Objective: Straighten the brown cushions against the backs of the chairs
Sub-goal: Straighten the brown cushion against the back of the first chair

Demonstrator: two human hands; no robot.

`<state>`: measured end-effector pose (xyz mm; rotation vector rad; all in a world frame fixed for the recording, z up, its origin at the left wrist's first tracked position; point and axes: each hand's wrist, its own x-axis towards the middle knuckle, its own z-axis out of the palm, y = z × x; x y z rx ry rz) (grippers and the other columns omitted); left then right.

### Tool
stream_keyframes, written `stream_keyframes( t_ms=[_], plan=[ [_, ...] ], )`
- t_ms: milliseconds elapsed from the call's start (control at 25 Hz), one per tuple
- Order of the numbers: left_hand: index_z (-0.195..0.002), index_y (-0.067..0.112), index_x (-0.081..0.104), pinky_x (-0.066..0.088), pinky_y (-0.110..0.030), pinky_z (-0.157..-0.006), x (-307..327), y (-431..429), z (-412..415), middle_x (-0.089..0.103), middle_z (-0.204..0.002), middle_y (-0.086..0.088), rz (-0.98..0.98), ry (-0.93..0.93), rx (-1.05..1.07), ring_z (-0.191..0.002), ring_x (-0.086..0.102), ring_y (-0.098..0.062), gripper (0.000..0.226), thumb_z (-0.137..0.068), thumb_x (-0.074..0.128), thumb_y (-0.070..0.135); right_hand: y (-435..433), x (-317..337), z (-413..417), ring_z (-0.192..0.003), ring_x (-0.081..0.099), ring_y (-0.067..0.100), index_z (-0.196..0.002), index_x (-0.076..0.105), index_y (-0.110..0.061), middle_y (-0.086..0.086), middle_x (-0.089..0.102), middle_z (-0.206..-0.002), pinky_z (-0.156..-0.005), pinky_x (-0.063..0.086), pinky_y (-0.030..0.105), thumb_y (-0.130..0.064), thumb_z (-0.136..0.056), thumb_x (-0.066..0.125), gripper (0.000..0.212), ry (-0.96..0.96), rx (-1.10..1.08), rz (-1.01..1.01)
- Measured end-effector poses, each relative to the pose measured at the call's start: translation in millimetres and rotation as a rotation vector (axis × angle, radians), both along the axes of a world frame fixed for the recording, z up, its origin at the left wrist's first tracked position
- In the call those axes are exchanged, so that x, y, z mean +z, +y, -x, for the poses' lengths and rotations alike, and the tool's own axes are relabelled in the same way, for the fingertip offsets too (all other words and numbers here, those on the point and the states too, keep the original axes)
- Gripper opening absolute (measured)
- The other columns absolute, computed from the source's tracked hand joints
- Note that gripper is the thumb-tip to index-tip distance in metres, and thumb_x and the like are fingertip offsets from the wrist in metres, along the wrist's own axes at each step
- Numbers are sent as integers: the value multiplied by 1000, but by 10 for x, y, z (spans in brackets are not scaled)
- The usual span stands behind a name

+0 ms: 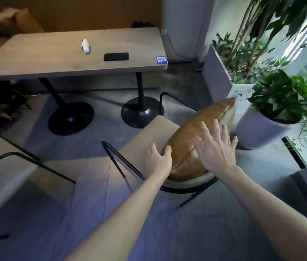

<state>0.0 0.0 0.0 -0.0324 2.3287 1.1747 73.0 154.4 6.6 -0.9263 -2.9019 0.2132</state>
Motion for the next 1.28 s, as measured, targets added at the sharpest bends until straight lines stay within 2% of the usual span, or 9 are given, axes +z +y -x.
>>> stream_keyframes(
  t_ms=[80, 240, 360, 480, 560, 720, 840, 1080, 1280],
  plan=[
    [-159, 22, 24, 25, -45, -115, -142, 168, -42, 34, -162, -7, -44, -132, 98, -145, 34, -33, 72, -99, 43, 58, 32, -182, -15, -152, 15, 44, -156, 25, -33, 12, 16, -168, -116, 15, 69, -60, -101, 30, 63, -36, -48, 45],
    [-154, 21, 36, 28, -51, -116, -400, 312, -160, 43, -156, -9, -39, -111, 203, -142, 37, -35, 76, -94, 37, 69, -6, -608, 21, -154, 7, 38, -158, 20, -40, 5, 8, -171, -118, 13, 64, -59, -102, 23, 59, 44, -73, 202],
    [-156, 24, 32, 17, -64, -117, -501, 272, -244, 20, -166, -9, 86, -157, 305, -151, 16, -33, 93, -84, 29, 84, 66, -666, -19, -152, 15, 36, -153, 37, -40, 4, 21, -167, -114, 24, 58, -48, -106, 29, 49, 234, -82, 275],
    [-160, 28, 19, 20, -57, -117, -412, 333, -293, 3, -169, -8, -9, -293, 501, -153, 11, -31, 99, -82, 43, 83, 218, -725, -141, -133, 40, 42, -142, 53, -22, 13, 45, -148, -106, 33, 52, -27, -107, 36, 39, 451, -88, 263],
    [-160, 27, 15, 26, -50, -115, -375, 381, -309, 10, -168, -11, -149, -393, 635, -150, 20, -32, 102, -81, 56, 77, 334, -769, -227, -127, 43, 41, -141, 47, -19, 14, 43, -145, -102, 35, 55, -16, -104, 40, 38, 445, -221, 362],
    [-158, 25, 24, 37, -44, -106, -417, 400, -337, 31, -159, -13, -315, -413, 733, -133, 44, -36, 103, -77, 67, 71, 545, -904, -356, -140, 35, 40, -157, 20, -23, 13, 27, -160, -111, 31, 58, -12, -88, 54, 77, 217, -566, 691],
    [-150, 21, 38, 42, -43, -100, -471, 386, -340, 47, -147, -9, -380, -355, 813, -122, 53, -33, 98, -71, 76, 65, 610, -1028, -392, -127, 49, 39, -151, 22, -28, 7, 47, -144, -94, 48, 56, -18, -84, 64, 80, 224, -669, 1087],
    [-127, 20, 54, 50, -39, -93, -513, 281, -190, 60, -118, -2, -416, -301, 878, -101, 58, -26, 79, -63, 85, 55, 508, -1069, -298, -112, 58, 35, -138, 34, -24, 9, 56, -128, -73, 56, 45, -20, -82, 71, 68, 222, -650, 1049],
    [-119, 19, 57, 53, -45, -97, -578, 14, 271, 63, -120, -5, -421, -266, 841, -108, 62, -30, 75, -59, 89, 52, 266, -1085, -25, -117, 58, 38, -134, 32, -19, 15, 52, -135, -96, 54, 55, -41, -68, 77, 83, 206, -612, 1022]
  ],
)
